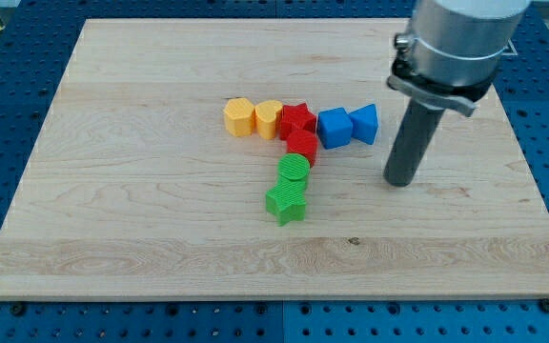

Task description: Slightly move the green circle to the left

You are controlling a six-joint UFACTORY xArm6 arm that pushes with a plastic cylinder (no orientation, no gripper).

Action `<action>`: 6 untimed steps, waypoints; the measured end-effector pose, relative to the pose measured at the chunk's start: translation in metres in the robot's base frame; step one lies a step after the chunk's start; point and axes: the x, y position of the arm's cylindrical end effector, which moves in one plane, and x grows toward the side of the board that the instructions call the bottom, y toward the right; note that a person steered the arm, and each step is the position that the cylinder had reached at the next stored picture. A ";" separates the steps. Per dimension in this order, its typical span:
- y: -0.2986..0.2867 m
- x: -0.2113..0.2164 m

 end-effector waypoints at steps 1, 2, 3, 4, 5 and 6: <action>-0.034 0.002; -0.055 0.002; -0.075 0.002; -0.091 -0.003; -0.093 -0.017; -0.094 -0.029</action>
